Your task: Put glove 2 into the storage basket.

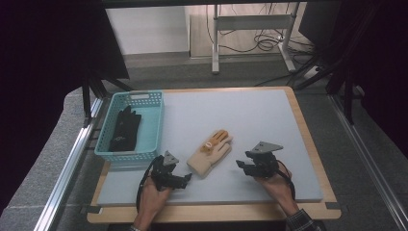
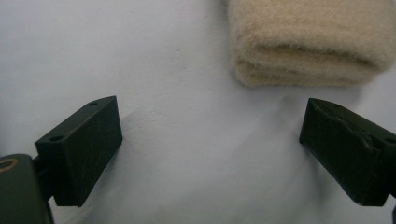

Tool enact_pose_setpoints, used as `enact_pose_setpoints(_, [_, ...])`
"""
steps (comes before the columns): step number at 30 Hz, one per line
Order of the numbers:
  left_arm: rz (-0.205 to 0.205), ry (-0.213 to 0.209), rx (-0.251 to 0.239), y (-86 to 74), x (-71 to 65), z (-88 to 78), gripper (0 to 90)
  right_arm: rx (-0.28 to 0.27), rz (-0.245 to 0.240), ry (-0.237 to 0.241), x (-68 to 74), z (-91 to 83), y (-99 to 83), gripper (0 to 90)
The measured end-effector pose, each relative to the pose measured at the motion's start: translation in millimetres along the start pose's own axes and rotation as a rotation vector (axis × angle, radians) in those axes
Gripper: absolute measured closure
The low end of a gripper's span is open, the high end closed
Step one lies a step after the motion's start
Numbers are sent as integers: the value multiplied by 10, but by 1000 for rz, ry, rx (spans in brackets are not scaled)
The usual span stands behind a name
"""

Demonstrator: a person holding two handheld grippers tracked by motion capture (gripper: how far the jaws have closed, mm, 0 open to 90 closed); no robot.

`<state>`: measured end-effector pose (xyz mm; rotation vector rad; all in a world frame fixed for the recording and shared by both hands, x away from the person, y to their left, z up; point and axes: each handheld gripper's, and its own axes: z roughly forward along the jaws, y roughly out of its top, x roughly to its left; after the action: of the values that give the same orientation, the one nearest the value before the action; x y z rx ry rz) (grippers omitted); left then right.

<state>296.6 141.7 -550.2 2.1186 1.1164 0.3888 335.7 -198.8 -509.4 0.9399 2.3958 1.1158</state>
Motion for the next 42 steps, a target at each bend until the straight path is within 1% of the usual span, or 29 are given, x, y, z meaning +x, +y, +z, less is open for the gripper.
enact_pose_setpoints(2, [0, 0, 0, 0, 0, 0, 61, 2, 6, -16, -57, -32, -41, 386])
enact_pose_setpoints(3, [0, 0, -1, 0, 0, 1, 61, 2, 6, -16, -57, -32, -41, 386])
enact_pose_setpoints(4, [0, 2, 0, 0, -3, 2, 59, 5, 12, -31, -113, -61, -88, 333])
enact_pose_setpoints(5, [0, 2, 0, 1, -4, 2, 58, 10, 16, -41, -139, -77, -112, 311])
enact_pose_setpoints(6, [0, 2, 0, 1, -4, 2, 57, 10, 16, -41, -139, -77, -112, 311])
enact_pose_setpoints(9, [2, 5, 0, 1, -8, 3, 55, 12, 30, -84, -243, -131, -218, 236])
enact_pose_setpoints(11, [2, 5, 0, 1, -9, 3, 54, 14, 33, -90, -261, -141, -236, 225])
enact_pose_setpoints(13, [3, 6, 0, 1, -10, 3, 54, 15, 45, -103, -314, -166, -291, 200])
enact_pose_setpoints(15, [3, 6, 1, 2, -9, 3, 54, 35, 64, -113, -374, -175, -363, 168])
enact_pose_setpoints(18, [2, 5, 2, 3, -9, 3, 55, 68, 68, -126, -407, -157, -419, 140])
enact_pose_setpoints(19, [2, 5, 3, 4, -8, 2, 55, 70, 76, -120, -418, -160, -423, 136])
enact_pose_setpoints(21, [1, 3, 4, 5, -6, 2, 55, 62, 74, -122, -418, -168, -424, 132])
enact_pose_setpoints(24, [0, 2, 4, 6, -4, 2, 54, 80, 77, -126, -418, -152, -424, 110])
enact_pose_setpoints(32, [0, 0, 3, 7, -3, 1, 52, 79, 82, -131, -420, -152, -431, 103])
enact_pose_setpoints(35, [-6, 1, 14, 21, -9, -2, 53, 77, 81, -132, -419, -152, -433, 103])
enact_pose_setpoints(37, [-9, 1, 29, 45, -13, -8, 53, 77, 81, -132, -419, -152, -433, 103])
enact_pose_setpoints(38, [-14, -9, 36, 62, -18, -18, 52, 77, 81, -132, -419, -151, -433, 103])
enact_pose_setpoints(39, [-15, -32, 30, 88, -32, -50, 56, 77, 81, -132, -419, -152, -433, 103])
enact_pose_setpoints(41, [-8, -34, 26, 111, -55, -75, 57, 77, 80, -132, -420, -152, -434, 103])
enact_pose_setpoints(42, [9, -39, 28, 147, -85, -109, 56, 77, 80, -132, -419, -152, -434, 103])
